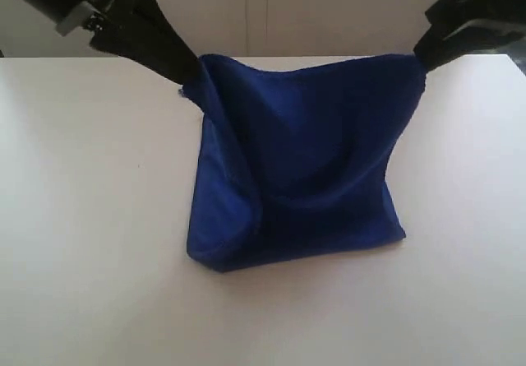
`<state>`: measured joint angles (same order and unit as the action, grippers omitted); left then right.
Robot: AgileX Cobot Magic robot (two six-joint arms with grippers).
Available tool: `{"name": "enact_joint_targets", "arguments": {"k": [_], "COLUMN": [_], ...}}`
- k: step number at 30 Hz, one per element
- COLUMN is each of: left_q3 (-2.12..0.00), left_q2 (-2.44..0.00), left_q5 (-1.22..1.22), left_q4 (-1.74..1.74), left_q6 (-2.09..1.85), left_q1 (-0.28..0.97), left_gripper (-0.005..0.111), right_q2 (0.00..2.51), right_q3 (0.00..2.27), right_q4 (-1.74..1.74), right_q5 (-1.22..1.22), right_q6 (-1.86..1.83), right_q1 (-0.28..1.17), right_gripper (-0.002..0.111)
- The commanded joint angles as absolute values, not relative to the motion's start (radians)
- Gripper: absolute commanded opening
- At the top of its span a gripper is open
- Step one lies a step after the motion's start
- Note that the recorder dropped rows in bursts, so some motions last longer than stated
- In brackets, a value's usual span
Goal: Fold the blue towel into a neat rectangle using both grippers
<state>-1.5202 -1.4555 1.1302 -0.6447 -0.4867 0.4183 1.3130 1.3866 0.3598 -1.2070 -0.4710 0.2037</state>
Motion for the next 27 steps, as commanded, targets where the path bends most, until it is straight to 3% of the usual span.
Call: {"name": "enact_joint_targets", "arguments": {"k": [1, 7, 16, 27], "left_q3": [-1.526, -1.526, -1.375, -1.316], "left_q2": [-1.371, -1.263, -1.235, -1.235], "left_q5": [1.221, 1.221, 1.221, 0.979], "left_q4": [-0.648, -0.646, -0.634, -0.603], "left_q6": [-0.44, -0.39, -0.406, -0.624], "left_q1": [0.433, 0.433, 0.433, 0.433], "left_gripper": [0.0, 0.0, 0.0, 0.0], "right_q2": [1.202, 1.04, 1.035, 1.093], "right_q3": [1.333, 1.325, 1.202, 1.122], "right_q4": [0.369, 0.369, 0.369, 0.303], "right_q5": [-1.212, -1.221, -1.219, -0.873], "right_q6": [-0.462, -0.444, -0.446, -0.448], "right_q1": [0.225, 0.229, 0.229, 0.229], "right_gripper": [0.0, 0.0, 0.0, 0.0]}}
